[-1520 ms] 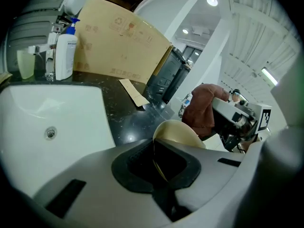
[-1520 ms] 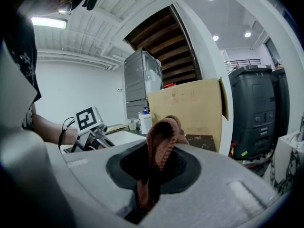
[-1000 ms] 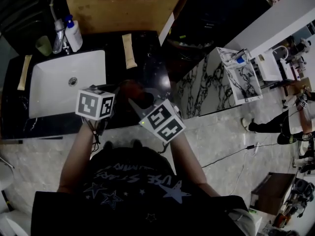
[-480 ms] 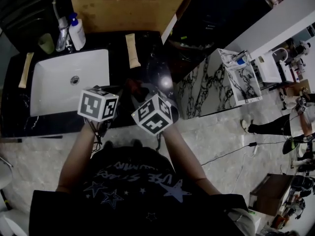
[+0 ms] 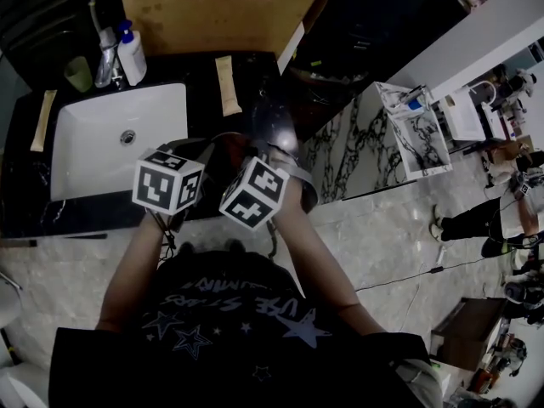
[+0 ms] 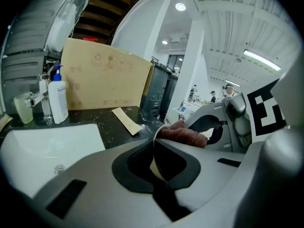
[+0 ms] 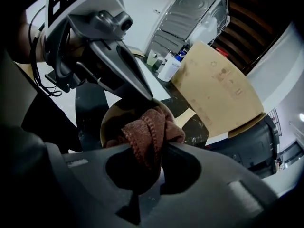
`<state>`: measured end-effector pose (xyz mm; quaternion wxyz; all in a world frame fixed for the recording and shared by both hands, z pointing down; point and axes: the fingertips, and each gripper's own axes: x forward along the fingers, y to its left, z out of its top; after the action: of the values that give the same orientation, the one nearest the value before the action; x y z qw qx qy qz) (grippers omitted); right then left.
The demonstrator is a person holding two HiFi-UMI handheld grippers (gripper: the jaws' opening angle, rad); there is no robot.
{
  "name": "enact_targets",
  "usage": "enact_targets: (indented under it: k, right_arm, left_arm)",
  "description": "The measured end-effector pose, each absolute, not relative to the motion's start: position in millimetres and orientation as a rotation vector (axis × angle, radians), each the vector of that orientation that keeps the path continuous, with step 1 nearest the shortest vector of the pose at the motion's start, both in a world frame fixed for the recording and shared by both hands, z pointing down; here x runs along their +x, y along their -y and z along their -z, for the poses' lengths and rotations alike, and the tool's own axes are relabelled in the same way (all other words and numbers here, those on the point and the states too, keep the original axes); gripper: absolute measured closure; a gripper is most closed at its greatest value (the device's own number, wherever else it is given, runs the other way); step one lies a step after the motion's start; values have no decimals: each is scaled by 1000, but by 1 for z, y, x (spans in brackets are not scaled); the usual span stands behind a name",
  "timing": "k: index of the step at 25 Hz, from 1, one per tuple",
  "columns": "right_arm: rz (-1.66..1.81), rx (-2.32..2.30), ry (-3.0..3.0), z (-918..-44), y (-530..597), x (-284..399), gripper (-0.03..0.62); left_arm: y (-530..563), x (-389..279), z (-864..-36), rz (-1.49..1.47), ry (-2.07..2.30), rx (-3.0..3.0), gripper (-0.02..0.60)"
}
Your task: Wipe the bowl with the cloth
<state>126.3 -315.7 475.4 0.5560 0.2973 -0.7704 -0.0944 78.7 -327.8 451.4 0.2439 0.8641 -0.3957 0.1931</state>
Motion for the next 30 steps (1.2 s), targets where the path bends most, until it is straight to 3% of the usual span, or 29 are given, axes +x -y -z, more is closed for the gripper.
enact_targets:
  k: [6, 20, 30]
  right_arm:
    - [144, 588, 1850, -477, 298, 115, 543]
    - [-824, 598, 2439, -467, 300, 86, 545]
    - [-922, 749, 2622, -439, 321, 96, 543]
  left_arm:
    - [329, 80, -443, -514, 1102, 2408, 565]
    - [330, 74, -437, -463, 1137, 2384, 563]
    - [335, 70, -434, -430, 1164, 2383, 563]
